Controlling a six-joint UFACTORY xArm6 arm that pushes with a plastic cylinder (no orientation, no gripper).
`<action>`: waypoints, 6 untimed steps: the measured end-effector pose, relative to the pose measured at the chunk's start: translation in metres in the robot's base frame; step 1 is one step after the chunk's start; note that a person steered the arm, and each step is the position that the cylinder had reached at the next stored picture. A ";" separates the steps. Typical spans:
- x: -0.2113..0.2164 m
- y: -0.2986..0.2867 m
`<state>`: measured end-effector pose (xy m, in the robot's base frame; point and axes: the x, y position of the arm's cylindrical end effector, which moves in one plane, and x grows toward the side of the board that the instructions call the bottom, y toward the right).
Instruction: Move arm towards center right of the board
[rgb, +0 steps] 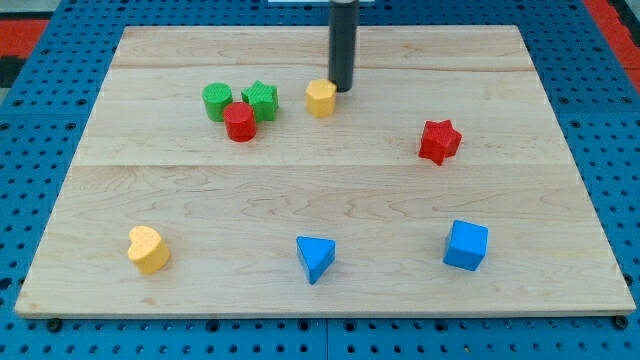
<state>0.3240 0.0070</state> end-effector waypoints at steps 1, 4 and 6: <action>0.017 -0.019; 0.036 -0.022; 0.015 0.098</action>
